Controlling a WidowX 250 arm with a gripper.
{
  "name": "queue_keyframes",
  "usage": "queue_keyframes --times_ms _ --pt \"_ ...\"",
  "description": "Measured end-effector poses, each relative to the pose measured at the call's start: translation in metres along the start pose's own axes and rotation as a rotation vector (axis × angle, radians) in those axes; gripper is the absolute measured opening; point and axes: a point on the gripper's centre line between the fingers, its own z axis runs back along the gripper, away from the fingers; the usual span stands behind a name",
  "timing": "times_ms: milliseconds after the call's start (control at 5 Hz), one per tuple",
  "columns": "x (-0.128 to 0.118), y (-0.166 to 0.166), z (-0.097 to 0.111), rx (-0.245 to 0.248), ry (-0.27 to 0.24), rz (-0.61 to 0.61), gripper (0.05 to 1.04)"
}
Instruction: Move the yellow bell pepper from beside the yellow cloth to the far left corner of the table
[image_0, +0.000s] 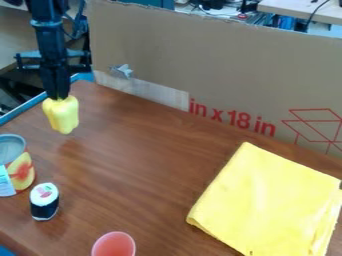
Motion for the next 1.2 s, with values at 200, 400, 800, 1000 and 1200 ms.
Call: queue_keyframes --times_ms 200,400,800,1000,1200 --pt "0.013 -0.001 -0.015 0.002 0.029 0.008 0.111" --pt "0.018 0.001 -0.017 0.002 0.048 0.023 0.111" --pt "0.008 0.000 -0.018 -0.006 0.069 0.037 0.352" --pt "0.001 0.000 -0.004 -0.029 0.028 0.039 0.645" --pt "-0.008 0.002 0.025 -0.035 -0.055 0.056 0.958"
